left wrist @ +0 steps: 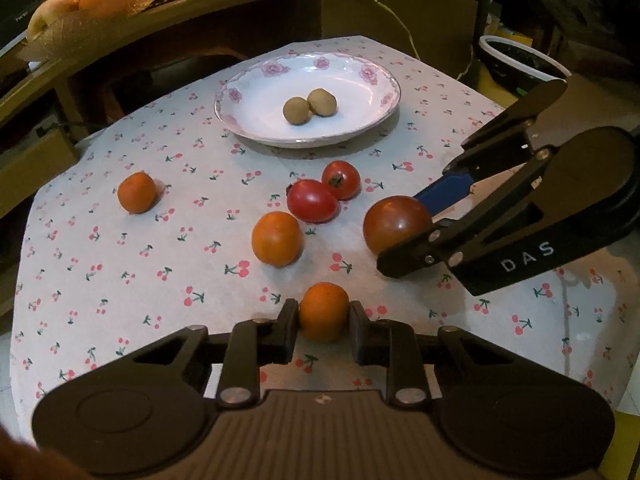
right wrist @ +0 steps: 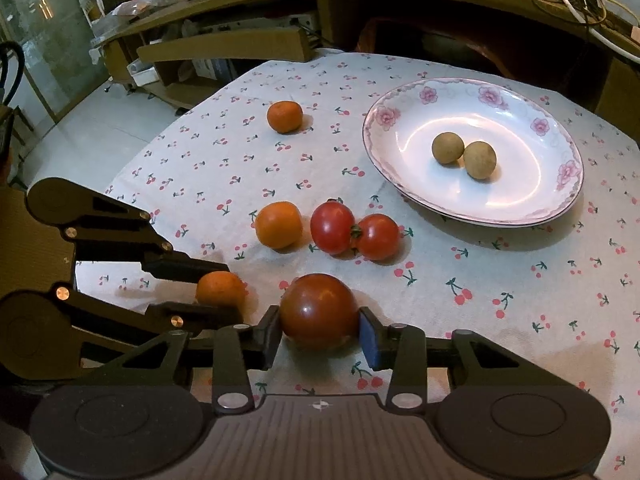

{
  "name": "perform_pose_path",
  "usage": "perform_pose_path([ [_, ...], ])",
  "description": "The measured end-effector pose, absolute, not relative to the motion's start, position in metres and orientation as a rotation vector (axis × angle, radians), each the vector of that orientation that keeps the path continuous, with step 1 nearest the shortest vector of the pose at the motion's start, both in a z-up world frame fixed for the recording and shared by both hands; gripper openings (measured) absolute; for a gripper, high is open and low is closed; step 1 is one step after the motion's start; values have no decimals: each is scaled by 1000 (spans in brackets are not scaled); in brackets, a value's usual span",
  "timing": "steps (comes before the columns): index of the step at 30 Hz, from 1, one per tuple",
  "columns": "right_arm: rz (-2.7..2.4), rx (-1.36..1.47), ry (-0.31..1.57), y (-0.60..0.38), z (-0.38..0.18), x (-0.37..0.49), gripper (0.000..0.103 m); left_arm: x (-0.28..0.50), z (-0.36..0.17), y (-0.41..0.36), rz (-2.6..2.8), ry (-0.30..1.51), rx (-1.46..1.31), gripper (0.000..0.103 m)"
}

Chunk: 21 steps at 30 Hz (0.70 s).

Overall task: Organize fruits
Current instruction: 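Close the left tool on the orange while the right tool holds the tomato, then carry the orange in the left tool into the plate and open while the right tool releases the tomato there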

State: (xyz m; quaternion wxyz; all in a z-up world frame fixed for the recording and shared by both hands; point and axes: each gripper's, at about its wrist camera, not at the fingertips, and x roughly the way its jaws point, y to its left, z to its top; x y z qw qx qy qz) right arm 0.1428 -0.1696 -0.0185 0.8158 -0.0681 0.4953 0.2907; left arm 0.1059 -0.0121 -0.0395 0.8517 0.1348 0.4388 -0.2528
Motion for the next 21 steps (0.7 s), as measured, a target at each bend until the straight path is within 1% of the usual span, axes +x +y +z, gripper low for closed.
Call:
perform_pose_path([
  [21, 531, -43, 962, -198, 13, 166, 40, 152, 0, -40, -480, 818, 235, 31],
])
